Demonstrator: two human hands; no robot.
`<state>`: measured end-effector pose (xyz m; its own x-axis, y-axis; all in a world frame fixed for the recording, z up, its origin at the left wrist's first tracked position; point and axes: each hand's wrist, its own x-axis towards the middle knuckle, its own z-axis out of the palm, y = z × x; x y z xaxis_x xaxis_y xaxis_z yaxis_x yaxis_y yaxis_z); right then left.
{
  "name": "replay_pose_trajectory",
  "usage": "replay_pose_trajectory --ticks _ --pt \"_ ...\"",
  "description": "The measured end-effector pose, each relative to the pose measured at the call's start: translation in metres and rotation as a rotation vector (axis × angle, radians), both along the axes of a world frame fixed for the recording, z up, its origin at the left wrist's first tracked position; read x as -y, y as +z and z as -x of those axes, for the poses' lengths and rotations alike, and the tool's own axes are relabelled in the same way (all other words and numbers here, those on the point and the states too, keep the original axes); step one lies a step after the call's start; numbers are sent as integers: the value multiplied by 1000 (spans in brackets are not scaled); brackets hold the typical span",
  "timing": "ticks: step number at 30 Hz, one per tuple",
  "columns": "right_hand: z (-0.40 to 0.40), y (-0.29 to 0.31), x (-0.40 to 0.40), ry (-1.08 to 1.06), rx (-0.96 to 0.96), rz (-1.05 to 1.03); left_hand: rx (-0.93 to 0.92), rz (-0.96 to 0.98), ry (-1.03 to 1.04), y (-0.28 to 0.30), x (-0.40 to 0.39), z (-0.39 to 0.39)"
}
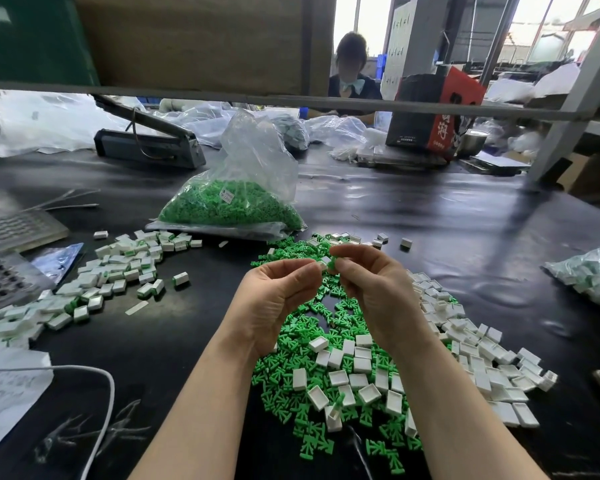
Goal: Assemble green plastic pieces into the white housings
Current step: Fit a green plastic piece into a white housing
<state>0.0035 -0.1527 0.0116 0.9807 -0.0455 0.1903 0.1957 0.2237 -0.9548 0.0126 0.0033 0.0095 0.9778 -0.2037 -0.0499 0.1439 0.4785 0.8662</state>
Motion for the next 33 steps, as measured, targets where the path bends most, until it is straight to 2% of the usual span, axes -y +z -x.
replay_pose_trajectory --ticks 7,17,26,33 --pt "0 0 0 -44 51 3 -20 109 26 0 1 0" --pt "2 1 -4 -114 152 117 55 -23 53 2 1 3" --pt "0 0 -5 -135 203 190 92 -54 93 3 0 4" --pt "0 1 0 -84 211 299 227 -238 157 3 -1 4"
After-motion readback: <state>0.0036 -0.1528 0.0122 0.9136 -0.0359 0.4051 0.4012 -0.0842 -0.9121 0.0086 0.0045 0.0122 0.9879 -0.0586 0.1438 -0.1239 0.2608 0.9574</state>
